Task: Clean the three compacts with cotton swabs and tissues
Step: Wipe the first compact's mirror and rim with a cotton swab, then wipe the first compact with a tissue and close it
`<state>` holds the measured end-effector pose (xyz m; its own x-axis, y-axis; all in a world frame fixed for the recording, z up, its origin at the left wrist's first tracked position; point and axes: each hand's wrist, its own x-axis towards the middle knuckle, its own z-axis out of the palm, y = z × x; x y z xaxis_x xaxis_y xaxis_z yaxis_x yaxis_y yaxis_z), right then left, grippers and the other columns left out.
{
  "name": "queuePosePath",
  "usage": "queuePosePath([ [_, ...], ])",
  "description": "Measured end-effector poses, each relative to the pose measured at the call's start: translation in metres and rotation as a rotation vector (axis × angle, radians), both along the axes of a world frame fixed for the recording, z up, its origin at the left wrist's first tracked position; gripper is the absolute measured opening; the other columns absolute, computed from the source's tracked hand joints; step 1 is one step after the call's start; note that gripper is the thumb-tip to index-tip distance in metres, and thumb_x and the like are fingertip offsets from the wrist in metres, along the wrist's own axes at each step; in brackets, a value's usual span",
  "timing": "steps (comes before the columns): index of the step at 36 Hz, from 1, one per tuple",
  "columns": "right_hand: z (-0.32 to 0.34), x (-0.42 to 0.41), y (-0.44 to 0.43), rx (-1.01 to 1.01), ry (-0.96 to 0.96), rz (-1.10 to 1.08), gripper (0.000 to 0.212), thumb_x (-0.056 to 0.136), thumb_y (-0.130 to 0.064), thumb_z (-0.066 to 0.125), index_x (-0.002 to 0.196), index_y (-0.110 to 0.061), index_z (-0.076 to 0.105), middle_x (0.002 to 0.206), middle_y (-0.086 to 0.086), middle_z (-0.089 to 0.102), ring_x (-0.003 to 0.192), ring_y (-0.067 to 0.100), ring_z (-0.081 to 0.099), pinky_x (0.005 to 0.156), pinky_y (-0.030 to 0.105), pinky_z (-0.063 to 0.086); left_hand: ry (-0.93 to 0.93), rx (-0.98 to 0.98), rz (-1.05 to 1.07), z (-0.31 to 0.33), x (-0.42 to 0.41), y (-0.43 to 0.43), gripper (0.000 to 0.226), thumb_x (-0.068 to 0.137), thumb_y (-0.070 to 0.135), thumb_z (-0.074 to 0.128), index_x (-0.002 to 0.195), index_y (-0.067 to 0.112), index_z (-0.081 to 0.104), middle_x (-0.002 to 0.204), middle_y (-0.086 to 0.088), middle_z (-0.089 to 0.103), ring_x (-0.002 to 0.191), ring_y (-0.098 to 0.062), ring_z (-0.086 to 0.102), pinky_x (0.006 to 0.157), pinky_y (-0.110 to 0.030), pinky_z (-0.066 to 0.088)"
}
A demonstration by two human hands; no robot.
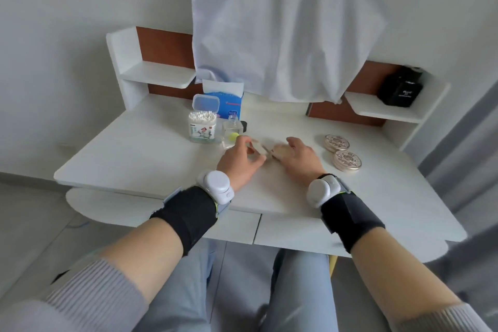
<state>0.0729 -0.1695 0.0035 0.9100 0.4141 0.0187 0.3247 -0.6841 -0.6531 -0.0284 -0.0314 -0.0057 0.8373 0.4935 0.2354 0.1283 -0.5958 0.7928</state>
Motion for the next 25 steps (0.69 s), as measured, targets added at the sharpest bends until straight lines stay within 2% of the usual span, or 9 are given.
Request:
queuePosePath([
  [4, -0.008, 0.005, -0.003, -0.024, -0.087, 0.008, 0.062, 0.085, -0.041, 0.062, 0.138, -0.016, 0.042, 0.135, 0.011, 0.05, 0.127, 0.029, 0.042, 0.106, 0.037, 0.032, -0.02, 0.016, -0.015, -0.004, 0.01, -0.003, 0.043, 0.088, 0.022, 0.063, 0.127, 0.014, 0.046, 0.108, -0.004, 0.067, 0.098, -0.026, 0.063, 0.082, -0.032, 0.045],
  [9, 0.002, 0.0, -0.003, -0.266, -0.163, 0.055, 0.064, 0.087, -0.055, 0.05, 0.14, -0.022, 0.036, 0.138, 0.008, 0.044, 0.129, 0.029, 0.036, 0.105, 0.042, 0.028, -0.001, 0.064, -0.013, -0.009, 0.017, 0.003, 0.049, 0.092, 0.019, 0.057, 0.138, 0.019, 0.04, 0.109, -0.009, 0.067, 0.1, -0.03, 0.062, 0.083, -0.038, 0.048],
  [12, 0.018, 0.001, 0.003, -0.338, -0.135, 0.018, 0.051, 0.087, -0.028, 0.044, 0.137, -0.02, 0.039, 0.135, 0.011, 0.047, 0.125, 0.031, 0.038, 0.103, 0.046, 0.032, 0.017, 0.071, -0.019, -0.009, 0.019, 0.005, 0.05, 0.092, 0.017, 0.054, 0.14, 0.022, 0.039, 0.109, -0.009, 0.066, 0.099, -0.03, 0.061, 0.083, -0.037, 0.048],
  [15, 0.03, 0.007, 0.018, -0.296, -0.247, -0.076, 0.043, 0.083, -0.014, 0.042, 0.126, -0.015, 0.05, 0.125, 0.012, 0.055, 0.117, 0.034, 0.044, 0.097, 0.045, 0.037, 0.023, 0.059, -0.044, -0.007, 0.022, 0.007, 0.048, 0.094, 0.017, 0.053, 0.14, 0.023, 0.038, 0.107, -0.009, 0.065, 0.098, -0.029, 0.061, 0.081, -0.032, 0.045],
  [19, 0.04, 0.02, 0.052, -0.185, -0.275, -0.062, 0.036, 0.087, -0.02, 0.044, 0.12, -0.013, 0.056, 0.121, 0.013, 0.057, 0.114, 0.034, 0.048, 0.093, 0.039, 0.039, 0.013, 0.036, -0.077, -0.005, 0.021, 0.01, 0.047, 0.095, 0.011, 0.048, 0.14, 0.022, 0.039, 0.121, -0.009, 0.062, 0.107, -0.029, 0.059, 0.086, -0.028, 0.043],
  [23, 0.049, 0.041, 0.098, -0.078, -0.301, 0.02, 0.033, 0.089, -0.024, 0.048, 0.12, -0.016, 0.057, 0.119, 0.008, 0.06, 0.109, 0.029, 0.054, 0.085, 0.032, 0.041, -0.015, 0.005, -0.058, -0.006, 0.024, 0.016, 0.043, 0.098, 0.016, 0.046, 0.139, 0.022, 0.041, 0.12, -0.007, 0.063, 0.106, -0.026, 0.06, 0.087, -0.029, 0.043],
  [25, 0.056, 0.051, 0.123, -0.03, -0.318, 0.054, 0.035, 0.09, -0.027, 0.051, 0.123, -0.017, 0.054, 0.119, 0.007, 0.059, 0.107, 0.027, 0.057, 0.084, 0.032, 0.042, -0.011, 0.038, -0.06, -0.009, 0.027, 0.019, 0.043, 0.097, 0.015, 0.047, 0.14, 0.021, 0.04, 0.117, -0.006, 0.063, 0.104, -0.025, 0.06, 0.083, -0.028, 0.043],
])
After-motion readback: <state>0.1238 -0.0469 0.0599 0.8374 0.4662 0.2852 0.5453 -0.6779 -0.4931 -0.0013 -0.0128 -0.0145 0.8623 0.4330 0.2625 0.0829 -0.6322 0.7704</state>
